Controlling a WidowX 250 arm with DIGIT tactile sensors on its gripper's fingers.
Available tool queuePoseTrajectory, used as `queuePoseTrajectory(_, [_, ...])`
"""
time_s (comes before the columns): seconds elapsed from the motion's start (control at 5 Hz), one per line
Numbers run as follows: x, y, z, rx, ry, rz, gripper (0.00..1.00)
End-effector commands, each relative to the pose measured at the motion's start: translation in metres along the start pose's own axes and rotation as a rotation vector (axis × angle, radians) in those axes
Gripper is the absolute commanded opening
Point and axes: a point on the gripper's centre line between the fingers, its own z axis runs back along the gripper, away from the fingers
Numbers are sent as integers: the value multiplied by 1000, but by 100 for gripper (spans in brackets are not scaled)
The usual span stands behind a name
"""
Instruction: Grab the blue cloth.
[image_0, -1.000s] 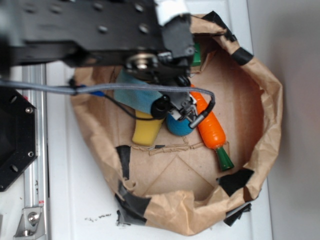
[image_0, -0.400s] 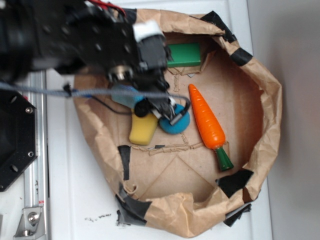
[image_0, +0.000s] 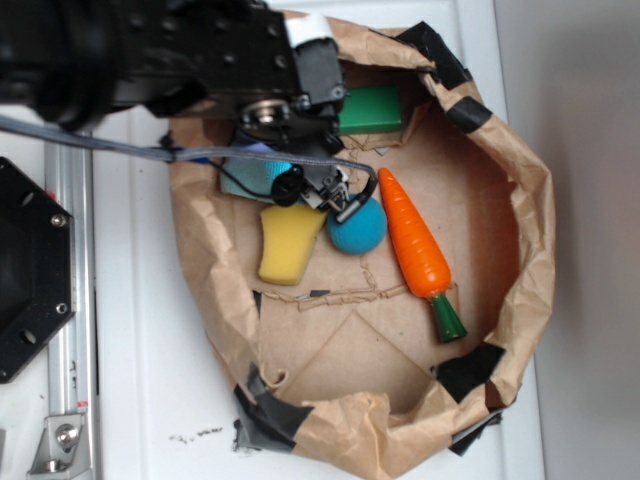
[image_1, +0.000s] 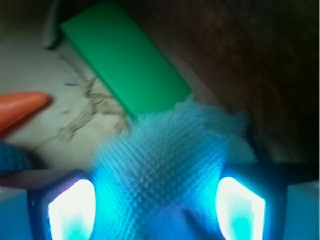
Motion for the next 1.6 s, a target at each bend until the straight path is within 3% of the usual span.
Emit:
queuePoseTrajectory(0.0, [9,-6,-10,27,-46,-40,100])
queuePoseTrajectory(0.2, [5,-9,-22,39,-24,-25,54])
queuePoseTrajectory(0.4, [4,-8,-26,34,-38,-80,0])
queuePoseTrajectory(0.8, [16,-8,-4,-26,-149,-270,0])
queuePoseTrajectory(1.0, [24,-29,47,-27,-171,-481,0])
queuePoseTrajectory(1.2, [27,-53,91,-99,-239,-587,0])
queuePoseTrajectory(1.4, [13,-67,123,-286,-212,-803,0])
